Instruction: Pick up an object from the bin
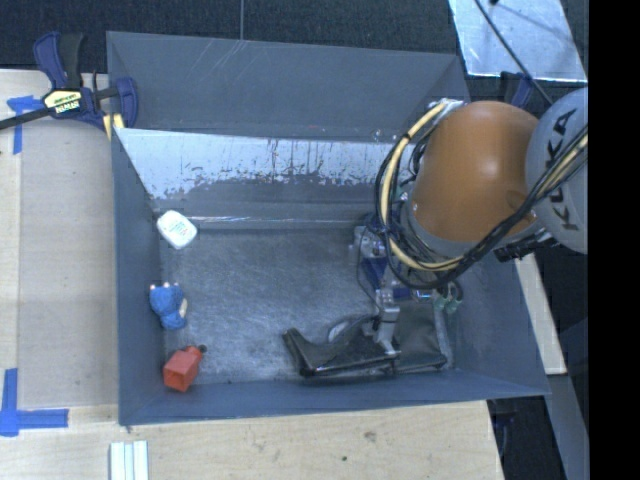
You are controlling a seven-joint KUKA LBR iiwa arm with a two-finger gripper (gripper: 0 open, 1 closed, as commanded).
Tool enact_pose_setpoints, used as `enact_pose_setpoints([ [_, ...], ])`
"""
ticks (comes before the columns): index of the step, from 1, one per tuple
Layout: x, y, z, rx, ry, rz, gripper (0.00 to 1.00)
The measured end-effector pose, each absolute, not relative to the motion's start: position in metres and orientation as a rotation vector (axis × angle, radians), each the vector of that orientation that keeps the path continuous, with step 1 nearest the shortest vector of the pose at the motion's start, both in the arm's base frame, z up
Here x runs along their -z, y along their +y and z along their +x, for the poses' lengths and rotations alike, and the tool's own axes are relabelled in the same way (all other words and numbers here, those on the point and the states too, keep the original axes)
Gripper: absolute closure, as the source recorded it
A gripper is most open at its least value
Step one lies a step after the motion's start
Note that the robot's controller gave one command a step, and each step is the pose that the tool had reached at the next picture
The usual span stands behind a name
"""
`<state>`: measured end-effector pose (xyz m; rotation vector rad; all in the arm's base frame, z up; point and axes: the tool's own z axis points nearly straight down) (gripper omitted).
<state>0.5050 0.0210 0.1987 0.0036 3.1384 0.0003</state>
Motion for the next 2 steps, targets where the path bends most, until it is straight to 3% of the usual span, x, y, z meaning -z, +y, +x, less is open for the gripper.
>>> enact_pose_setpoints([
  [1, -0.0741, -0.0084, 0.491, 0.005, 3.022, -0.795, 0.0],
  [2, -0.0731, -0.0093, 0.4895, 0.005, 3.026, -0.793, 1.0],
])
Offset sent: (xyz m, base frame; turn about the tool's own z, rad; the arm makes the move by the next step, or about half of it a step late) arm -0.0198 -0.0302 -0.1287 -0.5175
